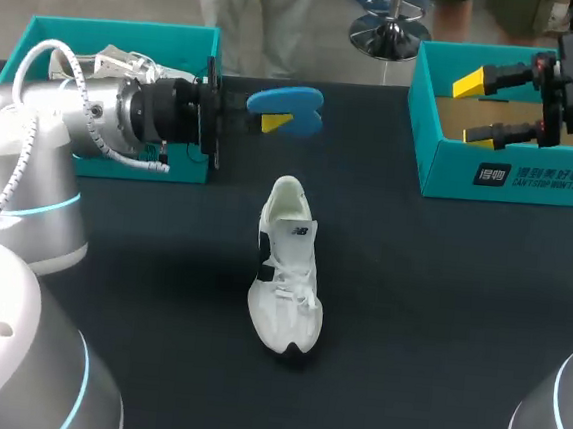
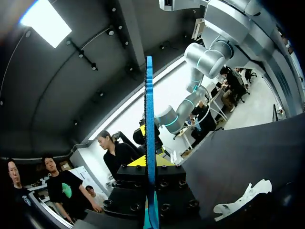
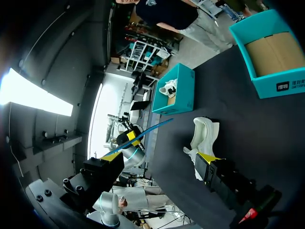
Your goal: Take the shoe out of the shoebox, open the shoe tongue, remove and reinsert the insole, then place the shoe into the shoebox
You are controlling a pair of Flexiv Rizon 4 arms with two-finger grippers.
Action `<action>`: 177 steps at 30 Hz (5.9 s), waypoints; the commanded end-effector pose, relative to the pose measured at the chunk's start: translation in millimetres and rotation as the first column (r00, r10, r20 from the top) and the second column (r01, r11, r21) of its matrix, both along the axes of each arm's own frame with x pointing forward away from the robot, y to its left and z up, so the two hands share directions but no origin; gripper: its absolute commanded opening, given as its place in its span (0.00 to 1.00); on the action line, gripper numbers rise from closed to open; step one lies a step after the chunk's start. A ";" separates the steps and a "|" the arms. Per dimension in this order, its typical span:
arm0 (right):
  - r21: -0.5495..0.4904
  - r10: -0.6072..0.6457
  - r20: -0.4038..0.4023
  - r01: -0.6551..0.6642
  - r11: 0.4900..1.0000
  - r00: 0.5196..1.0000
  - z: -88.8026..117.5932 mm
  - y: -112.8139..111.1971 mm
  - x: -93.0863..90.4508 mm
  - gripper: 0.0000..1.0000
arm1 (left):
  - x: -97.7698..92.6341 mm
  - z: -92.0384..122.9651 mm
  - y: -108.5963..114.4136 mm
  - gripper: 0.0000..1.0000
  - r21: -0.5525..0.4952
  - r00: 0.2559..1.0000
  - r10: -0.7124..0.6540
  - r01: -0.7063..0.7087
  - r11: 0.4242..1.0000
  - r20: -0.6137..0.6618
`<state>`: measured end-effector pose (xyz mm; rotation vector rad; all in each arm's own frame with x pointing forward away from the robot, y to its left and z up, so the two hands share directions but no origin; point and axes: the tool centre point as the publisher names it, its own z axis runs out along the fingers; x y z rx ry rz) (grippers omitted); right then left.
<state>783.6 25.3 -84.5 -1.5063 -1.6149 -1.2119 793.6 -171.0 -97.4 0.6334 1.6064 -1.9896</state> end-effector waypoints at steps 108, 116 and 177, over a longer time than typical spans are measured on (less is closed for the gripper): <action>-0.537 -0.105 -0.018 0.079 0.840 0.994 43.8 52.2 -3.0 1.00 | -0.8 -23.3 -21.2 0.00 -0.260 -0.643 -0.056 0.228 0.938 -0.764; -0.645 -0.090 -0.011 0.062 0.761 0.996 51.0 83.3 -2.7 1.00 | 2.4 -26.6 -25.1 0.00 -0.248 -0.627 -0.059 0.217 0.944 -0.777; -0.901 -0.139 -0.031 0.033 0.433 0.990 52.4 169.0 12.4 1.00 | 4.4 -36.9 -34.4 0.00 -0.213 -0.615 -0.059 0.181 0.960 -0.786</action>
